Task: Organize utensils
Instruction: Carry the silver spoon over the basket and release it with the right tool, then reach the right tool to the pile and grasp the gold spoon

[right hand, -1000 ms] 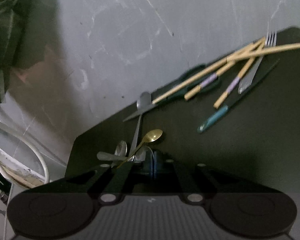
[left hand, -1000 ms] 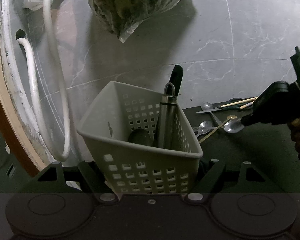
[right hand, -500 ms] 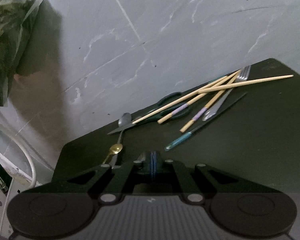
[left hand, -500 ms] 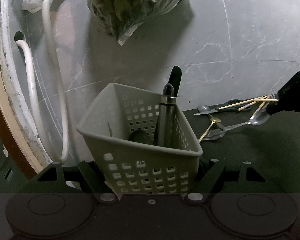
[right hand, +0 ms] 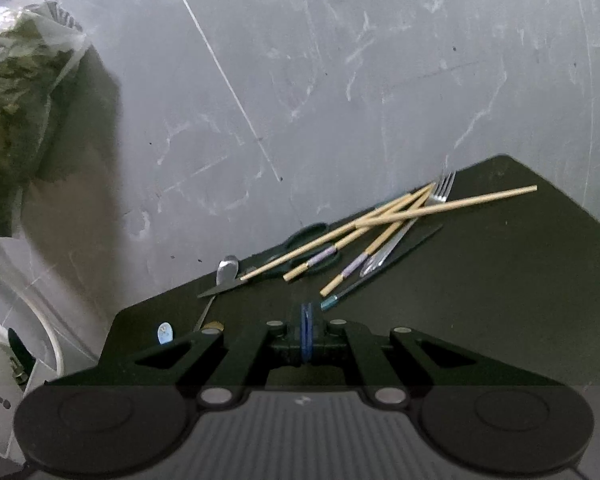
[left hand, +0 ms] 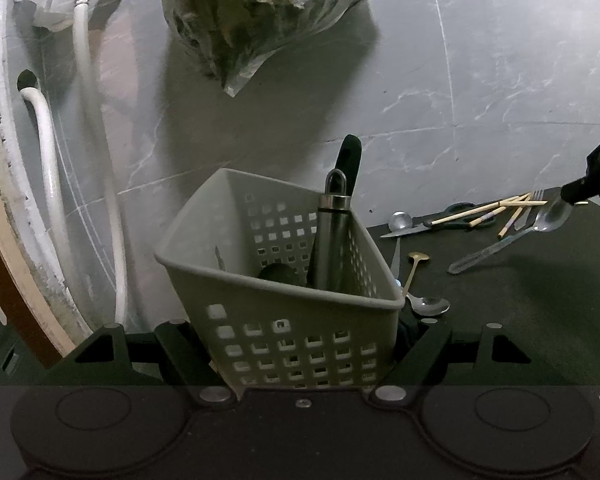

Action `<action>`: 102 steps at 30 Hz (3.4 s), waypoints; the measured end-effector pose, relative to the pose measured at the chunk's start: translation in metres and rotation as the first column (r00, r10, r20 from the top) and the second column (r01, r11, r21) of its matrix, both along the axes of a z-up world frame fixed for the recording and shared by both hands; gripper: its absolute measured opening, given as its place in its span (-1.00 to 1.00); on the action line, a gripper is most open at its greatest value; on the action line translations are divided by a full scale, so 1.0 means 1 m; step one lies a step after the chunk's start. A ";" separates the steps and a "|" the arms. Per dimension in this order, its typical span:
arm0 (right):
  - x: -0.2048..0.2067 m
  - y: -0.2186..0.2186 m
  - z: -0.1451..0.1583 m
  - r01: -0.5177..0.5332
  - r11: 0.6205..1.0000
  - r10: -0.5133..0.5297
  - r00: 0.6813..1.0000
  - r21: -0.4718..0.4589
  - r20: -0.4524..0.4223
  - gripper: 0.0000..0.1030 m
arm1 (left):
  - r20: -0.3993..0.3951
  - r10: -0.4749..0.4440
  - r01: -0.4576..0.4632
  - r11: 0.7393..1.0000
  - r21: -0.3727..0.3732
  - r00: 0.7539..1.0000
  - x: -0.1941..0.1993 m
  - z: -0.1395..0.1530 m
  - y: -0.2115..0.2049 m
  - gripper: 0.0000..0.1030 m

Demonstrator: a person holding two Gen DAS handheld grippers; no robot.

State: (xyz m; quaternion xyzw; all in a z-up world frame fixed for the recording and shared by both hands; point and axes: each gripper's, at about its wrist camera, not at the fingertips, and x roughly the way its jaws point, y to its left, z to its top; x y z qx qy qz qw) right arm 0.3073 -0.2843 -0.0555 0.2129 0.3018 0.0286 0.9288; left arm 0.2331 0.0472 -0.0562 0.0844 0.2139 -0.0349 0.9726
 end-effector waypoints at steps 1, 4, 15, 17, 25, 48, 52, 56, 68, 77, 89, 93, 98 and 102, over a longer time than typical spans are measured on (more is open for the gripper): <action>-0.001 0.000 0.003 -0.003 1.000 0.003 1.000 -0.005 0.007 -0.98 | 0.002 -0.001 0.001 1.000 0.000 1.000 0.001 0.000 0.000 0.55; -0.004 0.002 0.011 -0.015 1.000 0.016 1.000 -0.021 0.026 -0.98 | 0.006 -0.003 0.003 1.000 -0.002 1.000 0.001 -0.001 0.000 0.55; -0.010 0.017 0.042 -0.089 0.993 0.097 0.989 -0.083 0.107 -0.98 | 0.013 -0.001 0.002 1.000 -0.008 1.000 0.000 -0.003 0.000 0.54; -0.013 0.020 0.052 -0.108 0.990 0.119 0.984 -0.092 0.129 -0.98 | 0.014 -0.001 0.001 1.000 -0.008 1.000 0.000 -0.003 -0.001 0.54; -0.022 0.034 0.101 -0.182 0.975 0.209 0.949 -0.131 0.236 -0.98 | 0.019 0.002 -0.002 1.000 -0.009 1.000 -0.001 -0.003 -0.002 0.54; -0.054 0.136 0.177 -0.486 0.783 0.615 0.696 -0.388 0.371 -0.98 | 0.032 0.010 -0.010 1.000 -0.009 0.999 -0.002 -0.005 -0.003 0.54; -0.047 0.149 0.160 -0.526 0.759 0.644 0.693 -0.385 0.324 -0.98 | 0.032 0.009 -0.009 1.000 -0.009 0.999 -0.002 -0.005 -0.003 0.54; -0.043 0.158 0.144 -0.559 0.739 0.667 0.689 -0.376 0.285 -0.98 | 0.033 0.007 -0.006 1.000 -0.009 0.999 -0.002 -0.005 -0.004 0.54; -0.040 0.179 0.127 -0.616 0.675 0.727 0.650 -0.407 0.222 -0.98 | 0.036 0.007 -0.006 1.000 -0.010 0.999 -0.005 -0.005 -0.007 0.54; -0.036 0.192 0.122 -0.635 0.653 0.745 0.636 -0.412 0.200 -0.98 | 0.039 0.007 -0.007 1.000 -0.012 0.999 -0.005 -0.005 -0.009 0.54; -0.026 0.196 0.115 -0.658 0.647 0.752 0.636 -0.385 0.176 -0.89 | 0.037 0.004 -0.004 1.000 -0.012 0.999 -0.006 -0.004 -0.008 0.54; -0.025 0.185 0.120 -0.634 0.679 0.726 0.654 -0.370 0.213 -0.42 | 0.035 0.003 -0.003 1.000 -0.010 0.999 -0.006 -0.004 -0.008 0.54; -0.022 0.161 0.129 -0.562 0.752 0.653 0.707 -0.345 0.271 0.13 | 0.030 0.005 -0.004 1.000 -0.009 1.000 -0.006 -0.004 -0.007 0.54; -0.014 0.135 0.128 -0.491 0.808 0.579 0.763 -0.326 0.287 0.66 | 0.024 0.007 -0.007 1.000 -0.009 1.000 -0.006 -0.003 -0.007 0.54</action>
